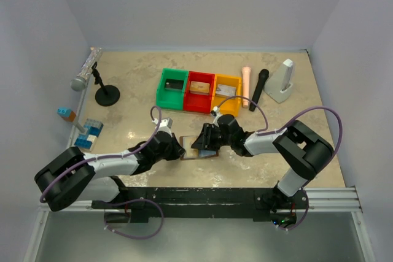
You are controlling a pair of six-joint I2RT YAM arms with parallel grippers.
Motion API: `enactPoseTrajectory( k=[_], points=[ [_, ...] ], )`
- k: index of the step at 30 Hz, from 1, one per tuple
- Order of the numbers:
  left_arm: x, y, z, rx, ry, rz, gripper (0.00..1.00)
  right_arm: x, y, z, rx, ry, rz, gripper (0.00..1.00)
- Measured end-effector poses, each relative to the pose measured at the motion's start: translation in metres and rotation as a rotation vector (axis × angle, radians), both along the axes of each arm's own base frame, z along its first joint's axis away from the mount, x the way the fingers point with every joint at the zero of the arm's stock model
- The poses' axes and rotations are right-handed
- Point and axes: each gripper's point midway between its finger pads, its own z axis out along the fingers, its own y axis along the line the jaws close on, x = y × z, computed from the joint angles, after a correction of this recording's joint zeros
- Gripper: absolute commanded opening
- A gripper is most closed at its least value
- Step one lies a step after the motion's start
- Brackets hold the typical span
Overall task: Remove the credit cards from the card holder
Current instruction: Remove the credit card from the card holder.
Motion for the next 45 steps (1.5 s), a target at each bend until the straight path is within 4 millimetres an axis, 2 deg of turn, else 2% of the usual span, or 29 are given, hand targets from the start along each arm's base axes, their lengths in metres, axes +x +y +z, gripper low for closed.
enactPoseTrajectory(
  k=[4, 7, 11, 18, 28, 45],
  points=[
    [0.001, -0.001, 0.0, -0.003, -0.003, 0.001, 0.12, 0.002, 0.0, 0.0, 0.007, -0.005, -0.003, 0.41],
    [0.001, -0.001, 0.0, -0.004, -0.003, 0.0, 0.13, 0.003, 0.0, -0.001, 0.012, -0.003, 0.0, 0.34],
    [0.001, -0.001, 0.0, -0.006, -0.002, -0.001, 0.16, 0.005, -0.002, -0.005, 0.017, 0.002, -0.008, 0.31],
    [-0.001, 0.001, 0.003, 0.004, -0.006, -0.01, 0.2, 0.005, -0.001, -0.003, 0.031, -0.004, -0.003, 0.31],
    [-0.008, 0.009, 0.009, 0.027, -0.007, -0.028, 0.21, -0.006, 0.005, -0.001, 0.047, 0.011, 0.037, 0.31],
    [-0.004, 0.014, 0.025, 0.028, -0.045, -0.01, 0.21, -0.009, 0.005, -0.002, 0.047, 0.023, 0.049, 0.33]
  ],
)
